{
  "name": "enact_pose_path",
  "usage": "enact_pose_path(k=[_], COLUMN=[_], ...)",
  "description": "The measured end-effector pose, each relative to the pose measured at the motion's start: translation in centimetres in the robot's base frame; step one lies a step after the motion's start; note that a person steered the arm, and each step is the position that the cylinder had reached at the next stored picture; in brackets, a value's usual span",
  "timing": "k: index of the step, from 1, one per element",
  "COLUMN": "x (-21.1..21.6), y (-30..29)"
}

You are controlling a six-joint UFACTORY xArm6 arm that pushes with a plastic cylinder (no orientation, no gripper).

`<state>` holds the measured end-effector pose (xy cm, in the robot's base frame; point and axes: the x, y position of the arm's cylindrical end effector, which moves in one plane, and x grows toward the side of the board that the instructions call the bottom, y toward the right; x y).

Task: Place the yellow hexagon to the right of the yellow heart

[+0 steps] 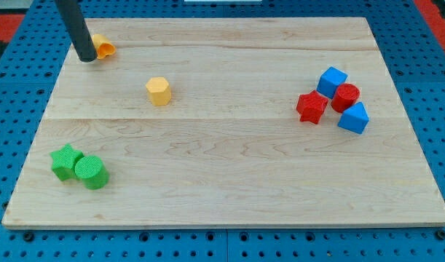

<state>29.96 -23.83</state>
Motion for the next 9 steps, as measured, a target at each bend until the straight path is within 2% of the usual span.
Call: enact_pose_path(k=[1, 2, 3, 4, 5, 6, 7, 8, 9], x=[-1.3, 0.0, -1.8, 2.4, 8.0, 11.7, 11.5, 10.5, 13.1], y=[0.0, 3.3, 12.3, 18.3, 19.4, 15.5, 9.6, 10.4, 12.1])
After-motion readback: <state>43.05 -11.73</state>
